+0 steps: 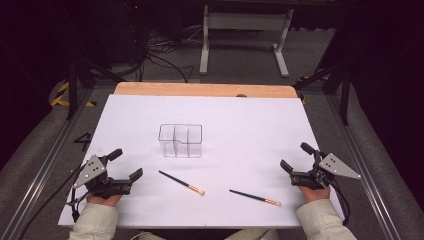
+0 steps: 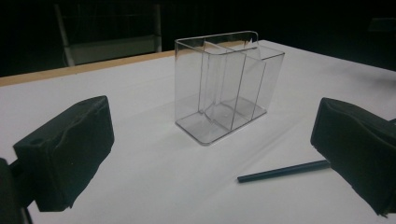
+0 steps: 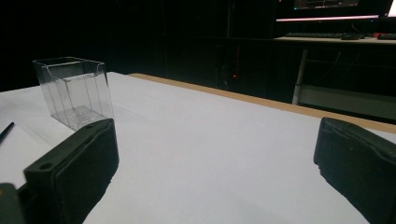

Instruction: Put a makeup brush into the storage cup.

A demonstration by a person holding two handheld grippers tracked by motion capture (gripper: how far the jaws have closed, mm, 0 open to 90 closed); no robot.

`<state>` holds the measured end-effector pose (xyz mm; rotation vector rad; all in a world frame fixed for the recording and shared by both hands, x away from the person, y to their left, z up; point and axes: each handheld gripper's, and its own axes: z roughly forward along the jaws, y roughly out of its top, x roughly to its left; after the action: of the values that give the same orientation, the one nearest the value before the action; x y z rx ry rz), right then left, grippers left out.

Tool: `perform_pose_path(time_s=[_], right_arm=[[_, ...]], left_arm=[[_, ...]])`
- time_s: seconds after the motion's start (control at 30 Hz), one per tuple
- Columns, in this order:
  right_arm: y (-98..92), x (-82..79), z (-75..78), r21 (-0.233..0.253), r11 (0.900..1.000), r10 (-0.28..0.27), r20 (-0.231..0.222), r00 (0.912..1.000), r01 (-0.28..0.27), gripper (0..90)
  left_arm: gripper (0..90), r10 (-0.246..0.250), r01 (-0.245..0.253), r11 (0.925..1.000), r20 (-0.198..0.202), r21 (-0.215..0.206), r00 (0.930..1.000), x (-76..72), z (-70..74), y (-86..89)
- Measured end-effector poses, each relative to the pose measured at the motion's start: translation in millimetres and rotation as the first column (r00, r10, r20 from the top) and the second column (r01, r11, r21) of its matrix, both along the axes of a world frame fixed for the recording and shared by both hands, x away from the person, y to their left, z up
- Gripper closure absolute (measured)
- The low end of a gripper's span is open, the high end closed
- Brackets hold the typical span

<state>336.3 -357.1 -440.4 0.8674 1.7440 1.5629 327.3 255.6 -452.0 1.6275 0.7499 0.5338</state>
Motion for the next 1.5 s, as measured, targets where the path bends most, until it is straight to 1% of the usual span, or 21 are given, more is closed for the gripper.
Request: perform_pose_path(time_s=[0.07, 0.23, 0.33, 0.4, 0.47, 0.53, 0.6, 0.7, 0.73, 0.77, 0.8, 0.97, 1.03, 1.07, 1.1, 1.2, 1.33, 1.37, 1.4, 1.43, 1.5], right_arm=[[-0.1, -0.1, 0.1, 0.001, 1.0, 0.002, 0.0, 1.0, -0.002, 0.5], [0.0, 0.0, 0.0, 0.002, 1.0, 0.005, 0.0, 1.0, -0.005, 0.5], [0.3, 0.3, -0.2, 0.008, 1.0, 0.005, -0.004, 1.0, -0.005, 0.5], [0.2, 0.3, -0.2, 0.008, 1.0, 0.005, -0.004, 1.0, -0.005, 0.5], [0.1, 0.5, -0.5, 0.007, 1.0, 0.002, -0.01, 1.0, -0.002, 0.5], [-0.1, 0.7, -0.6, 0.006, 1.0, 0.004, -0.012, 0.9999, -0.004, 0.5], [-0.4, 0.7, -0.7, 0.006, 1.0, 0.002, -0.014, 0.9999, -0.002, 0.5], [-0.6, 1.4, -1.0, 0.009, 1.0, 0.0, -0.016, 0.9999, 0.0, 0.5], [-0.8, 1.4, -1.1, 0.01, 1.0, 0.001, -0.018, 0.9998, -0.001, 0.5], [-1.1, 1.4, -1.2, 0.008, 1.0, 0.0, -0.021, 0.9998, 0.0, 0.5], [-1.2, 1.5, -1.2, 0.01, 1.0, 0.0, -0.022, 0.9998, 0.0, 0.5], [-1.8, 1.1, -1.8, 0.015, 1.0, 0.003, -0.038, 0.9993, -0.003, 0.5], [-2.1, 1.0, -1.9, 0.019, 1.0, 0.005, -0.043, 0.9991, -0.004, 0.5], [-2.1, 1.0, -1.9, 0.019, 1.0, 0.005, -0.043, 0.9991, -0.004, 0.5], [-2.2, 1.0, -2.1, 0.025, 1.0, 0.006, -0.047, 0.9989, -0.004, 0.4], [-2.5, 1.1, -2.4, 0.028, 1.0, 0.006, -0.049, 0.9988, -0.005, 0.0], [-3.4, 0.9, -3.1, 0.041, 0.999, 0.005, -0.052, 0.9986, -0.003, 0.1], [-3.5, 1.0, -3.2, 0.044, 0.999, 0.005, -0.053, 0.9986, -0.003, 0.1], [-3.7, 0.9, -3.4, 0.045, 0.999, 0.003, -0.051, 0.9987, -0.001, 0.1], [-3.8, 0.9, -3.5, 0.045, 0.999, 0.002, -0.051, 0.9987, 0.0, 0.1], [-3.8, 0.7, -3.7, 0.045, 0.999, 0.0, -0.051, 0.9987, 0.002, 0.1]], left_arm=[[0.2, -0.003, 0.003, 1.0, 0.006, 0.003, 1.0, -0.1, 0.9, 0.1], [0.2, -0.003, 0.003, 1.0, 0.0, -0.001, 1.0, -0.2, 0.7, -0.5], [0.2, -0.013, 0.013, 0.9999, -0.001, -0.004, 0.9999, 0.0, 2.2, -2.6], [0.2, -0.036, 0.036, 0.9994, -0.006, 0.001, 0.9993, 0.8, 6.0, -5.3], [0.2, -0.053, 0.053, 0.9984, -0.001, 0.018, 0.9986, 1.0, 11.8, -10.1], [0.2, -0.057, 0.057, 0.9982, 0.0, 0.019, 0.9984, 1.2, 14.0, -12.2], [0.2, -0.075, 0.075, 0.9971, -0.003, 0.016, 0.9972, 2.7, 18.2, -16.5], [0.2, -0.098, 0.098, 0.9948, 0.002, 0.028, 0.9952, 4.3, 22.9, -23.5], [0.2, -0.106, 0.106, 0.9942, 0.003, 0.021, 0.9944, 4.8, 24.1, -26.7], [0.2, -0.111, 0.11, 0.9935, 0.004, 0.028, 0.9939, 5.2, 25.3, -27.6], [0.2, -0.116, 0.116, 0.993, 0.006, 0.026, 0.9933, 5.5, 26.3, -29.8], [0.4, -0.168, 0.168, 0.9853, -0.002, 0.03, 0.9858, 7.3, 32.9, -40.3], [0.3, -0.189, 0.189, 0.9813, 0.005, 0.035, 0.9819, 7.7, 36.1, -45.4], [0.3, -0.189, 0.189, 0.9813, 0.005, 0.035, 0.9819, 7.7, 36.1, -45.4], [0.3, -0.202, 0.202, 0.9787, 0.008, 0.04, 0.9794, 7.8, 37.5, -47.4], [0.2, -0.218, 0.217, 0.9754, 0.018, 0.037, 0.9757, 8.2, 40.4, -54.3], [0.2, -0.25, 0.249, 0.9676, 0.018, 0.041, 0.9681, 10.5, 44.0, -63.4], [0.2, -0.257, 0.256, 0.966, 0.024, 0.036, 0.9661, 11.6, 44.6, -65.9], [0.2, -0.263, 0.262, 0.9645, 0.02, 0.034, 0.9647, 12.1, 45.3, -67.2], [0.6, -0.278, 0.277, 0.9603, 0.014, 0.032, 0.9606, 13.2, 46.8, -69.8], [0.6, -0.29, 0.289, 0.9565, 0.012, 0.038, 0.957, 14.1, 49.1, -71.9]])
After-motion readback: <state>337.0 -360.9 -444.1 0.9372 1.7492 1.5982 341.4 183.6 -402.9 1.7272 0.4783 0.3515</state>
